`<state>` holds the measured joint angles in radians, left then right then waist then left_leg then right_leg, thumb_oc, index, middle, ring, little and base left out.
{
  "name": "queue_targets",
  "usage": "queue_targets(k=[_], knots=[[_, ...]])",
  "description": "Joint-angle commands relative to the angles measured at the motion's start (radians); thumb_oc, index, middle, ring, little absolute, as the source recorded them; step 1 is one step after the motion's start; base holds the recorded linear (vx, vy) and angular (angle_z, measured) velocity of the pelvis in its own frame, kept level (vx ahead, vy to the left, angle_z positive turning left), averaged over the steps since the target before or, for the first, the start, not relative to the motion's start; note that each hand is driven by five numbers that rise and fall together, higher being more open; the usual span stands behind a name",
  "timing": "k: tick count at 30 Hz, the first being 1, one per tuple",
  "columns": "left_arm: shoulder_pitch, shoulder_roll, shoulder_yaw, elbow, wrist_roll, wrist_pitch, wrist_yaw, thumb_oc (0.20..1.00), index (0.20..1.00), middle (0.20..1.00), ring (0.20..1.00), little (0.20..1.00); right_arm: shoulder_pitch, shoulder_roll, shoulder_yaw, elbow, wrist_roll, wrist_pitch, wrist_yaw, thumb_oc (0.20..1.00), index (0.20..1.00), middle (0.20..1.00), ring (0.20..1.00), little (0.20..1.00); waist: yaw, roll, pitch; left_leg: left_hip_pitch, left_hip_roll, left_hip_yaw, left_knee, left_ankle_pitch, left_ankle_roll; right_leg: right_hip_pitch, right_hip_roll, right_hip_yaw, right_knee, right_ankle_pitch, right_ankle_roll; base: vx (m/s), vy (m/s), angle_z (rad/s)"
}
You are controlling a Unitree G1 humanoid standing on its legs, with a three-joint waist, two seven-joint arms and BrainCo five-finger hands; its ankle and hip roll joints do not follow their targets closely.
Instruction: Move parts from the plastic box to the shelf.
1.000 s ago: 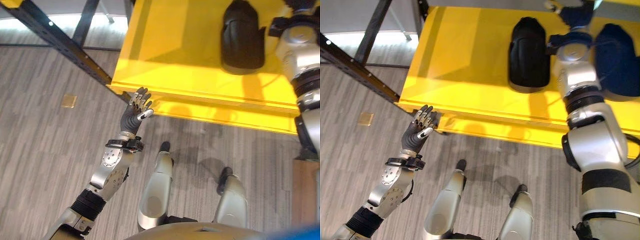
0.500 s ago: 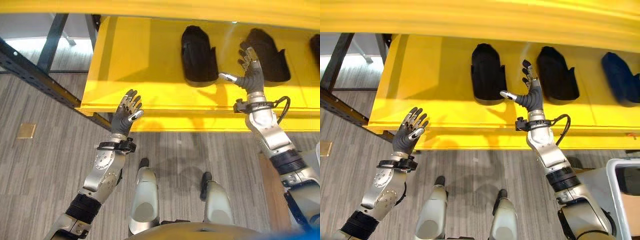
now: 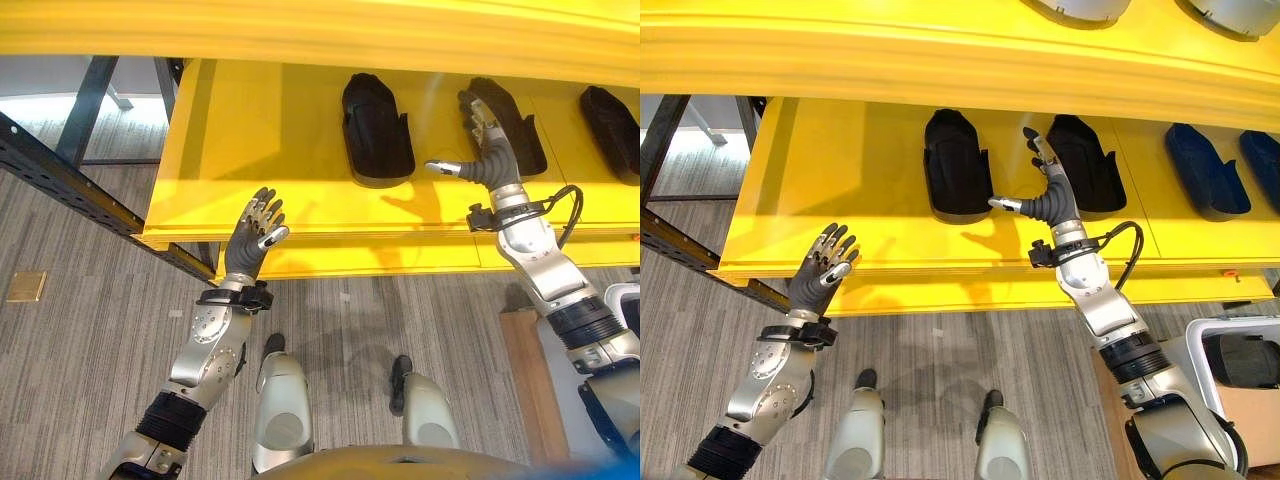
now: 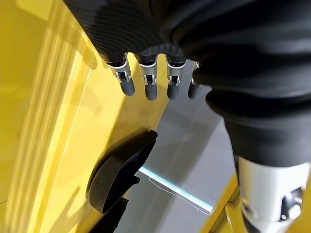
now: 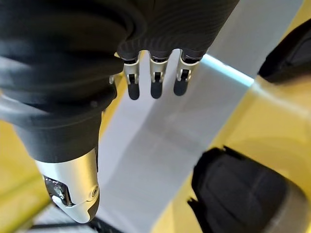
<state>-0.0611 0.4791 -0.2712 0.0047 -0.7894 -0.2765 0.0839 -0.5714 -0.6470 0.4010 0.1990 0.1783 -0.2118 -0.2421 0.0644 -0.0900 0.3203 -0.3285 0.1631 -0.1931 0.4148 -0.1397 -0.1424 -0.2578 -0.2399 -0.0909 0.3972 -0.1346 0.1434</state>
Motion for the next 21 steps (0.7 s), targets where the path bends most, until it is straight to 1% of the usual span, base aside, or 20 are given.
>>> queue_targets(k=[1,2,5,10,15,21], knots=[[0.009,-0.003,0.027,-0.036,0.056,-0.040,-0.024,1.000,1.000,1.000,1.000,1.000,-0.071,-0.020,0.015,0.009,-0.072,-0.024,0.009,1.000,1.000,1.000,1.000,1.000,0.003,0.011,-0.031,0.012,0.059,0.022,-0.024,-0.007,0.007,0.108,-0.024,-0.020,-0.025,-0.046,-0.014,0.00,0.000,0.00],[0.009,-0.004,0.028,-0.036,0.056,-0.040,-0.024,1.000,1.000,1.000,1.000,1.000,-0.072,-0.020,0.016,0.010,-0.072,-0.024,0.008,1.000,1.000,1.000,1.000,1.000,0.002,0.011,-0.031,0.012,0.059,0.022,-0.024,-0.007,0.007,0.108,-0.024,-0.020,-0.025,-0.046,-0.014,0.00,0.000,0.00],[0.004,-0.007,0.025,-0.034,0.059,-0.043,-0.023,1.000,1.000,1.000,1.000,1.000,-0.103,-0.016,0.069,0.047,-0.114,-0.009,0.025,1.000,1.000,1.000,1.000,1.000,0.005,0.013,-0.027,0.008,0.057,0.018,-0.022,-0.007,0.007,0.107,-0.025,-0.020,-0.025,-0.046,-0.014,0.00,-0.006,-0.02],[0.008,-0.017,0.031,-0.037,0.063,-0.042,-0.017,1.000,1.000,1.000,1.000,1.000,-0.089,0.009,0.080,0.042,-0.123,-0.006,0.030,1.000,1.000,1.000,1.000,1.000,0.003,0.013,-0.022,0.007,0.057,0.024,-0.023,-0.007,0.008,0.105,-0.026,-0.017,-0.025,-0.042,-0.014,0.00,0.000,0.00],[0.014,-0.031,0.040,-0.034,0.072,-0.045,-0.009,1.000,1.000,1.000,1.000,1.000,-0.054,0.086,0.109,0.047,-0.142,-0.001,0.041,1.000,1.000,1.000,1.000,1.000,0.004,0.014,-0.016,0.006,0.058,0.028,-0.027,-0.004,0.010,0.102,-0.025,-0.009,-0.033,-0.035,-0.014,0.00,0.000,0.00],[0.013,-0.039,0.042,-0.034,0.079,-0.046,-0.006,1.000,1.000,1.000,1.000,1.000,-0.025,0.138,0.131,0.050,-0.136,-0.002,0.057,1.000,1.000,1.000,1.000,1.000,0.000,0.014,-0.011,0.005,0.056,0.032,-0.029,-0.003,0.012,0.101,-0.025,-0.002,-0.039,-0.029,-0.013,0.00,0.000,0.00]])
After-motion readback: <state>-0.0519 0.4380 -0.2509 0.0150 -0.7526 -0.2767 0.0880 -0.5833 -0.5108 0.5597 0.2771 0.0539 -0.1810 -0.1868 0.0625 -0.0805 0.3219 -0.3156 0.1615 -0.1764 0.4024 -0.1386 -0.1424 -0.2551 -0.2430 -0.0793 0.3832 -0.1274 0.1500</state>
